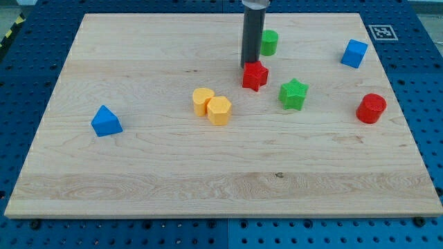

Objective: Push the red star to the right side of the board

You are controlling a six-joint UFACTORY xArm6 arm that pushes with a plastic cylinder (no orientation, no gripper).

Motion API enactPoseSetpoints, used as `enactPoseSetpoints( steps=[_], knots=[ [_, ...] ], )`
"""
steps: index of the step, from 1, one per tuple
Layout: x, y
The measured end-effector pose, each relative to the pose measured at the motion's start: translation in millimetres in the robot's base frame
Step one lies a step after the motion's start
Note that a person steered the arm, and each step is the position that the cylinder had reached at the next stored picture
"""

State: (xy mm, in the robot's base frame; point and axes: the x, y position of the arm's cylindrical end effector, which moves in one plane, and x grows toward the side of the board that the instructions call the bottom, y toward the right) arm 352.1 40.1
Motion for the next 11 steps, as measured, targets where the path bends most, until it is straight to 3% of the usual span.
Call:
enactPoseSetpoints(
  steps=[2, 4, 5, 6, 7, 9, 11],
  knots=[
    [31, -43],
    [30, 75],
    [23, 52],
    [-14, 43],
    [-30, 67],
    [24, 173],
    [-17, 92]
  ],
)
